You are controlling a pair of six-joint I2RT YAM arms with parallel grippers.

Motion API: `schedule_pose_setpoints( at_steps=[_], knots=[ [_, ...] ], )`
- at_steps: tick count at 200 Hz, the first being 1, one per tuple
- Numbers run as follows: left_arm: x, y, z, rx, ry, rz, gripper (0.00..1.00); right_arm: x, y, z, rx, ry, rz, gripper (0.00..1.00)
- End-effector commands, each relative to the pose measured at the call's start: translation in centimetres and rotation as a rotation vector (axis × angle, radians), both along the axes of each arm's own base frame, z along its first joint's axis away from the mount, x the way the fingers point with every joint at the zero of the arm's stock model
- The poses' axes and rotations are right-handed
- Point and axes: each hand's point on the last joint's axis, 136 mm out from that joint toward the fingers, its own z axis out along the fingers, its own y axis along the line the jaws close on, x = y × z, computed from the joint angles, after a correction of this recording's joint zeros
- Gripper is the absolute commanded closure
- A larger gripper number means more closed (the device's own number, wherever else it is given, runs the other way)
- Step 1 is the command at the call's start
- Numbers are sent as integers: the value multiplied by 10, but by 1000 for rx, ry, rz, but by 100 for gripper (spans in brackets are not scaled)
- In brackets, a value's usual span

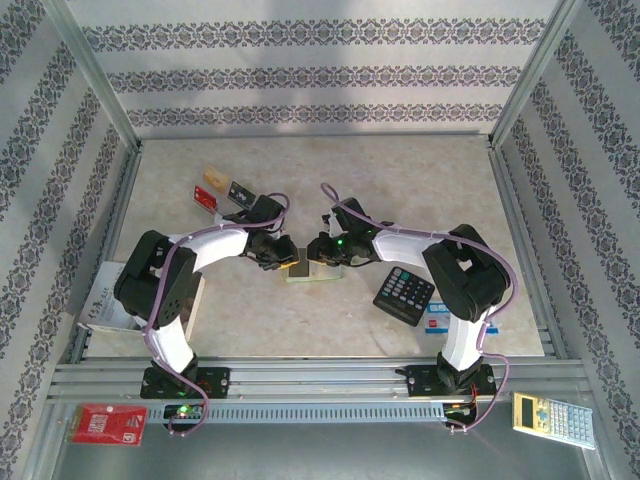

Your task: Take the credit cards out of the card holder

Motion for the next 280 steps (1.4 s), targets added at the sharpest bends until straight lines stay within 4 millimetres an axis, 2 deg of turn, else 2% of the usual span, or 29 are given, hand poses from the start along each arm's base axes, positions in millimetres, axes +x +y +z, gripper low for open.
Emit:
schedule_pose_setpoints(
  at_steps=[1, 22, 68, 94, 118, 139, 153, 191, 208, 280],
  knots=[
    [-6, 1, -6, 27, 26, -11, 80, -5, 2, -15, -11, 38, 4, 78],
    [-6, 2, -3, 28, 21, -12, 79, -5, -1, -22, -25, 49, 0, 77],
    [-1, 4, 21, 26, -43, -8, 75, -7, -6, -36, -52, 80, -12, 77],
    [-4, 9, 9, 61, -13, -8, 72, -6, -6, -36, -54, 77, -11, 77],
    [-4, 1, 3, 13, 4, -9, 70, -6, -6, -36, -53, 76, -11, 77],
    [-4, 1, -4, 22, 17, -11, 69, -7, -7, -38, -56, 79, -10, 77],
    [-5, -5, -5, -6, 23, -22, 74, -8, -7, -38, -56, 82, -9, 77],
    [-6, -8, -14, -26, 46, -12, 75, -8, -7, -40, -54, 86, -7, 77],
    [-7, -10, -15, -41, 48, -8, 78, -9, -6, -40, -50, 89, -6, 77],
    [-17, 3, -33, 41, 96, 3, 85, -4, -8, -32, -15, 71, -16, 85]
  ],
)
